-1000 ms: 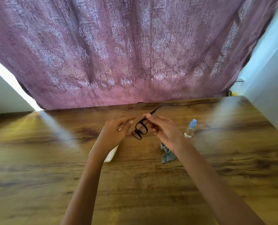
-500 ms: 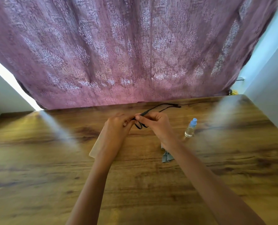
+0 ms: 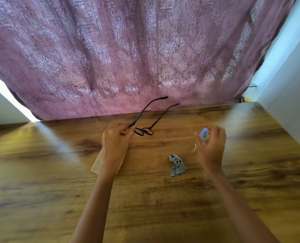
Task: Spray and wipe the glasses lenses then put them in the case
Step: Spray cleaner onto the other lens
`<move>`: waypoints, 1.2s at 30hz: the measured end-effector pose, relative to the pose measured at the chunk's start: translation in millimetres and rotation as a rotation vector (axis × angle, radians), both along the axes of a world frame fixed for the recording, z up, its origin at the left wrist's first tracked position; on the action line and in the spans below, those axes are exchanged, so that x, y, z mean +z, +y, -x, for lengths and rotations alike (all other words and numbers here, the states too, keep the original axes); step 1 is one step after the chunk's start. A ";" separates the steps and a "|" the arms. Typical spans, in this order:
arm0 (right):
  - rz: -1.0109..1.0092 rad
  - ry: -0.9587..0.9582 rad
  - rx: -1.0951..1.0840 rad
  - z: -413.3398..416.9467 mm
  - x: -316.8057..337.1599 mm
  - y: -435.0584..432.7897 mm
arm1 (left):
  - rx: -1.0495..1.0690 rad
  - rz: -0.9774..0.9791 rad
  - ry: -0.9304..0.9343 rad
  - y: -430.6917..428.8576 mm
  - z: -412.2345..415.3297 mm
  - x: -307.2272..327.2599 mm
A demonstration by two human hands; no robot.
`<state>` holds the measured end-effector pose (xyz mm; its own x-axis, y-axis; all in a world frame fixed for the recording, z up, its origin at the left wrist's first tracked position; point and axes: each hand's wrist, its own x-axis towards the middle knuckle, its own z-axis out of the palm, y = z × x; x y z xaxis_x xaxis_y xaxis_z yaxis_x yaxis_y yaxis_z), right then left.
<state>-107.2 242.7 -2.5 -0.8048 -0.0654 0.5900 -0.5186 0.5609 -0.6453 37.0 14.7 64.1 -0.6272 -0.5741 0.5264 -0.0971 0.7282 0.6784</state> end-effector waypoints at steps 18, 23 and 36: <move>-0.104 -0.132 0.201 16.6 -30.6 5.0 | -0.028 -0.347 0.138 -0.9 0.7 -16.3; 0.017 -0.228 0.303 -31.9 -8.8 -15.6 | -0.044 -0.472 0.181 1.3 4.5 -25.2; -0.125 -0.144 0.573 -71.1 65.7 -76.3 | -0.157 -0.529 0.270 16.5 17.2 -28.7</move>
